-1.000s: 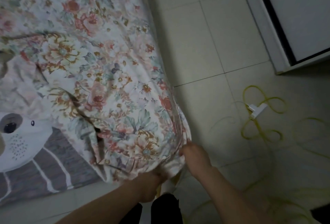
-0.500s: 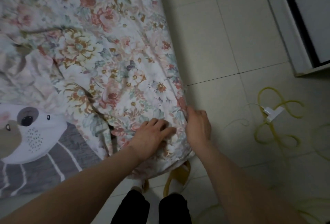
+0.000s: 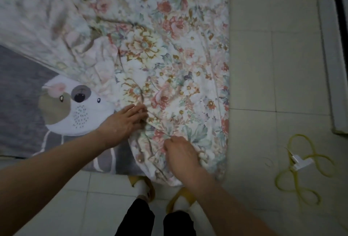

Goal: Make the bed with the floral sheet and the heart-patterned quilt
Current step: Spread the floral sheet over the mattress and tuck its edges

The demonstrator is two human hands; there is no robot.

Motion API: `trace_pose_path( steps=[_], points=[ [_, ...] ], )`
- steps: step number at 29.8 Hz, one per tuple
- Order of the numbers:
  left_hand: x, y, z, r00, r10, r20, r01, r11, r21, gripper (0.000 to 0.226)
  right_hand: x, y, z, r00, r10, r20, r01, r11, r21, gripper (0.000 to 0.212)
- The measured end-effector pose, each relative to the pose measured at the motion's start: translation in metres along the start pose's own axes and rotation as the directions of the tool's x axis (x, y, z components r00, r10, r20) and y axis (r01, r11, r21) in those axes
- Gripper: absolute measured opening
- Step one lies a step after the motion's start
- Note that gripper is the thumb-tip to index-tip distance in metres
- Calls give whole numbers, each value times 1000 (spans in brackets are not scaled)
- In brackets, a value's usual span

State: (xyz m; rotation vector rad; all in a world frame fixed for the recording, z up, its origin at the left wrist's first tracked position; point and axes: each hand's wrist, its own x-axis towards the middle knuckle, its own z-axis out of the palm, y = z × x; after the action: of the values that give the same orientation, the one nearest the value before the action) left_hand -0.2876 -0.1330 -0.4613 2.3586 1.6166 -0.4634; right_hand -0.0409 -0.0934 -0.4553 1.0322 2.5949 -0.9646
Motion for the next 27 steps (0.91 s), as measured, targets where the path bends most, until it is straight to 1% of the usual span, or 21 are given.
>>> trace_pose_path(
  steps=[1,2,3,4,6,7,8,9,10,11,13,14,15,16,18,20,21,23,24,25,27],
  points=[
    [-4,-2,-1,999,22,50,-21,1000,-22,42,9,-17,7,997,8,79,-8,1000,10,30],
    [0,3,-4,996,53,78,-48,997,-61,37,14,-25,13,986,44,161,-49,998,27,40],
    [-7,4,-4,992,69,107,-58,993,-99,34,22,-40,21,975,57,215,-68,997,41,47],
    [-17,9,-8,986,70,150,-55,993,-103,31,31,-55,31,973,57,225,-71,996,57,44],
    [-34,19,-8,957,92,274,-75,995,-73,20,35,-74,45,960,29,278,-47,997,58,25],
    [-55,18,0,911,80,405,-45,994,-95,20,37,-93,55,938,-20,345,4,999,47,21],
    [-61,24,5,857,66,512,-9,994,-112,29,33,-96,60,915,-54,400,33,998,59,20],
    [-73,26,17,814,68,577,25,988,-152,39,31,-106,66,891,-82,446,67,996,50,21],
    [-86,24,27,770,68,635,67,980,-186,47,34,-113,73,863,-90,497,85,996,34,23],
    [-94,20,36,733,72,676,86,977,-198,52,38,-116,77,837,-64,544,82,997,-8,25],
    [-96,18,48,666,165,727,62,959,-276,57,43,-106,83,782,12,623,44,996,-74,31],
    [-96,16,50,698,166,697,69,953,-296,58,45,-103,85,771,23,637,31,997,-73,36],
    [-107,16,55,730,114,674,166,927,-337,54,51,-110,84,755,19,655,29,998,-63,41],
    [-116,15,53,758,87,647,195,916,-351,48,54,-120,83,746,31,666,4,999,-51,46],
    [-124,19,53,786,35,617,247,897,-365,38,55,-131,74,777,52,628,-48,999,-23,51],
    [-141,14,57,845,-99,526,320,881,-349,38,66,-150,62,837,56,545,-59,998,-13,54],
    [-147,13,62,889,-180,421,340,876,-343,43,71,-156,53,868,54,493,-61,998,-2,56],
    [-156,8,71,930,-295,217,363,826,-432,47,82,-171,36,915,32,403,-51,998,36,58],
    [-164,4,63,920,-372,124,388,819,-423,50,84,-183,26,926,30,375,-53,997,51,59],
    [-162,-1,57,913,-406,45,391,834,-389,52,90,-185,19,940,25,341,-45,998,49,62],
    [-189,-5,31,870,-492,-24,443,803,-399,52,90,-218,3,940,25,342,-9,999,-49,68]
  ],
)
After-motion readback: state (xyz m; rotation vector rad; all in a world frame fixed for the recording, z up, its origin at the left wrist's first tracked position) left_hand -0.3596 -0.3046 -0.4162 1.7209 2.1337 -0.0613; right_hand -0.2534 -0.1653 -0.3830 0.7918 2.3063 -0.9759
